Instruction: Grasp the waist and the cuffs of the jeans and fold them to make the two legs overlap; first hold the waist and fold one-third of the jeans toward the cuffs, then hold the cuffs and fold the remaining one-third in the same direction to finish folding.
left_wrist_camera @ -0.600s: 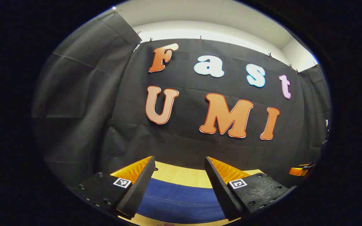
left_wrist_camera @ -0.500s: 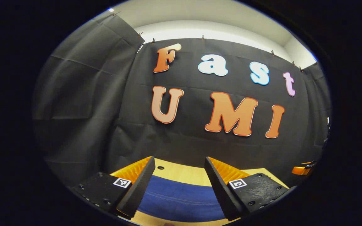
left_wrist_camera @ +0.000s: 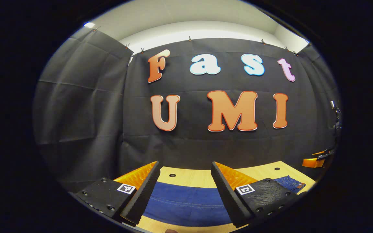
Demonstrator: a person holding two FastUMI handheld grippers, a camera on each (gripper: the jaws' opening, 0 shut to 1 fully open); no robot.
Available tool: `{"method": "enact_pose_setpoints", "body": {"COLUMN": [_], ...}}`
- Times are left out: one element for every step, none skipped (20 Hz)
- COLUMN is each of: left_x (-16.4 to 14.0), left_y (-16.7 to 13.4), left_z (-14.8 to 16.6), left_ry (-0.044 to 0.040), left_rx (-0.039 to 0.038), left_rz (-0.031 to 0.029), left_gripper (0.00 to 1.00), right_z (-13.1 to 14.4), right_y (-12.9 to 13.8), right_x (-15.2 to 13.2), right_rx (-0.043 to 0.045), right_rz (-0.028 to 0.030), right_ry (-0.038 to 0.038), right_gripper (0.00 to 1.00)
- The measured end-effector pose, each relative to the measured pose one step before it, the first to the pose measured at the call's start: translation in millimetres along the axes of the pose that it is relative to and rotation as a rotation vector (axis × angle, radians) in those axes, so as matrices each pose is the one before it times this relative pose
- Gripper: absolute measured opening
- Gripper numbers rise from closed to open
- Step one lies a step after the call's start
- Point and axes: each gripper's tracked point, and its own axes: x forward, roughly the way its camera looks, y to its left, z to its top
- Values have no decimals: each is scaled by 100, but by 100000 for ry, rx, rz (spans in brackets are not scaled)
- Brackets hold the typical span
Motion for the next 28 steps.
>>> {"method": "enact_pose_setpoints", "body": {"left_x": [416,305,498,350,345,350,224,195,193,5,30,65,-119,55,144,35,-139,11,4,301,156,212,606,478,501,562,433,388], "left_y": [-169,6,620,762,804,870,930,930,1439,1468,548,312,-94,-152,-280,-299,-710,-741,-751,-788,-924,-965,-1507,-1460,-985,-885,-644,-646], "left_z": [-89,-8,-187,-231,-559,-239,-825,-1021,-710,-398,-127,-531,-637,-277,-768,-830,-984,-1093,-1191,-1722,-1485,-1384,-2034,-1625,-744,-747,-467,-706], "left_ry": [-20,-420,-207,516,285,355,2445,2338,1139,362,-9,781,1788,801,1681,1184,1265,2663,2672,2875,2208,2616,3644,3801,1125,1560,729,906], "left_rx": [-580,-1165,-891,-762,-697,-1246,-1812,-1355,-265,4246,3783,3965,3425,2496,5603,6319,8178,4772,4586,7312,5920,5921,6633,3934,2930,5087,4838,5257], "left_rz": [-3546,-3407,-2179,-1198,-361,-218,-423,375,1675,1520,485,39,-1498,-1014,-1785,-985,-3086,-2271,-2014,-2225,-2178,-2026,-3689,-3601,-2495,-2011,-854,-1155], "left_gripper": [95,95,97,95,96,96,96,98,98,96,98,97,95,98,97,97,100,100,98,98,100,100,100,100,99,98,98,99], "right_z": [-211,-73,-68,-210,-61,-225,-474,-138,-288,-505,-69,-120,-316,-303,-452,-173,-215,-388,-387,-513,-272,-487,-495,-323,-220,-318,-221,-270], "right_y": [542,777,424,453,397,46,177,209,104,-328,-126,-21,32,-140,-277,-79,-170,-289,-311,-357,-166,-278,-459,-231,-254,-403,-342,-247], "right_x": [-142,-107,-202,-324,-291,-222,-732,-538,-412,-665,-481,-250,-131,-126,-186,-163,-126,-62,-15,-65,-34,55,-85,22,-1,-123,65,32], "right_rx": [-372,-469,-223,229,557,666,942,-90,-1140,-2866,-521,248,360,265,494,446,80,-518,-489,-184,265,362,141,-42,209,287,17,-102], "right_rz": [-1569,-1275,-2029,-1112,-1070,-2116,-1965,-534,-373,-1547,-513,103,-112,-304,-518,-66,68,-436,-431,-340,-256,-377,-706,-363,-175,-487,-480,-611], "right_ry": [168,-560,-520,-248,-854,313,1304,396,1132,2336,271,345,979,1140,1383,503,569,925,1015,1343,1000,1309,1405,1218,769,774,596,836], "right_gripper": [97,98,98,97,97,98,98,97,98,97,98,98,97,97,98,98,100,98,98,97,97,98,97,98,97,97,98,97]}}
